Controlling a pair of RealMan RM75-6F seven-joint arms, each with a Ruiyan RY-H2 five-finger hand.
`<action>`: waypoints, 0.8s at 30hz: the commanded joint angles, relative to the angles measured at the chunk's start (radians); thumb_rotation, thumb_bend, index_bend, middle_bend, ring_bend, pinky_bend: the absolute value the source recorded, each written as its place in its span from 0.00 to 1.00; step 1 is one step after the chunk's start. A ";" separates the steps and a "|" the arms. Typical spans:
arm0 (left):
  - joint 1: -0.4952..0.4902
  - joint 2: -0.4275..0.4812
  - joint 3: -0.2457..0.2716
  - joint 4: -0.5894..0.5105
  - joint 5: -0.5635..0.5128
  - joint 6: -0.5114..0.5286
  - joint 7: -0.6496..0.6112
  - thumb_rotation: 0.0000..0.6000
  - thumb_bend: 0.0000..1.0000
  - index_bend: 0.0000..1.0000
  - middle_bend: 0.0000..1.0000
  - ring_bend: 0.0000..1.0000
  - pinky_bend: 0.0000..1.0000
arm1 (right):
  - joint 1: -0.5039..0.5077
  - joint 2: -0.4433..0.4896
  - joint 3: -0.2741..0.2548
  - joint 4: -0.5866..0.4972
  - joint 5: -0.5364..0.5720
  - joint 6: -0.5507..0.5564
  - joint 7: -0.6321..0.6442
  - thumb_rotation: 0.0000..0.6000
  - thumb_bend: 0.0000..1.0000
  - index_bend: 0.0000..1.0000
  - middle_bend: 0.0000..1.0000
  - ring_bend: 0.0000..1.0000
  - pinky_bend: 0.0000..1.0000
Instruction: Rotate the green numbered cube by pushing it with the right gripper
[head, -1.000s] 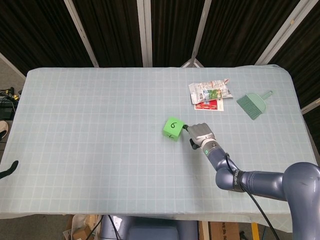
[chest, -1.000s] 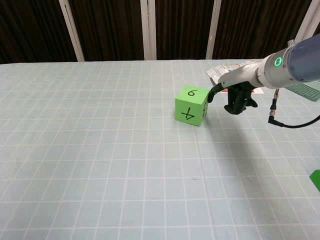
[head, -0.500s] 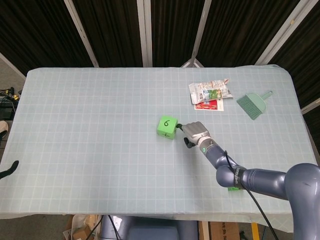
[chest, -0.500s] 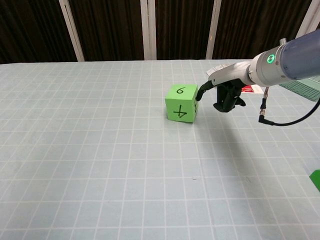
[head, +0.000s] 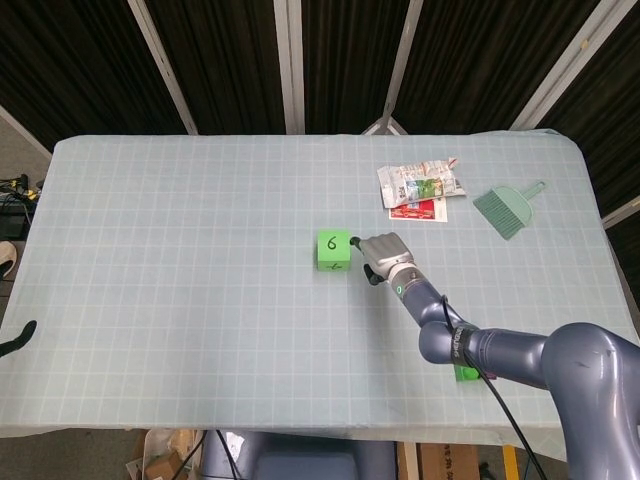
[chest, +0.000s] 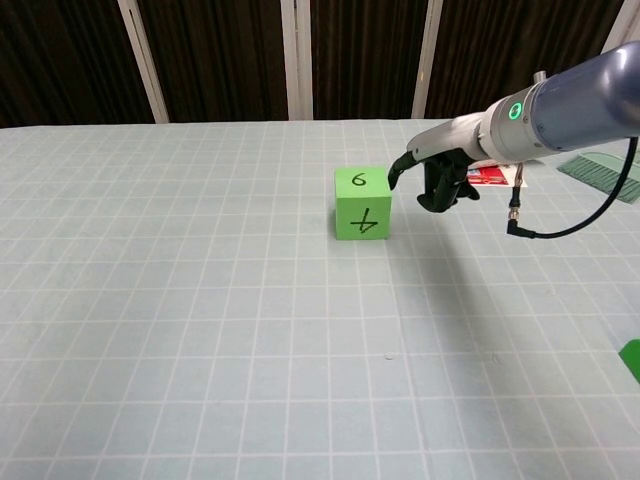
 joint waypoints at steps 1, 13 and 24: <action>0.000 0.000 0.000 0.000 -0.001 0.000 0.001 1.00 0.34 0.11 0.00 0.00 0.08 | -0.001 0.001 -0.006 0.004 0.002 0.003 0.001 1.00 0.67 0.14 0.82 0.78 0.67; 0.000 0.003 -0.001 0.001 0.000 -0.002 -0.012 1.00 0.34 0.11 0.00 0.00 0.08 | -0.096 0.205 -0.046 -0.288 -0.075 0.364 -0.022 1.00 0.57 0.07 0.48 0.42 0.40; 0.006 0.004 0.012 -0.013 0.025 0.012 -0.008 1.00 0.33 0.11 0.00 0.00 0.08 | -0.518 0.390 -0.128 -0.494 -0.614 0.788 0.349 1.00 0.39 0.05 0.13 0.09 0.19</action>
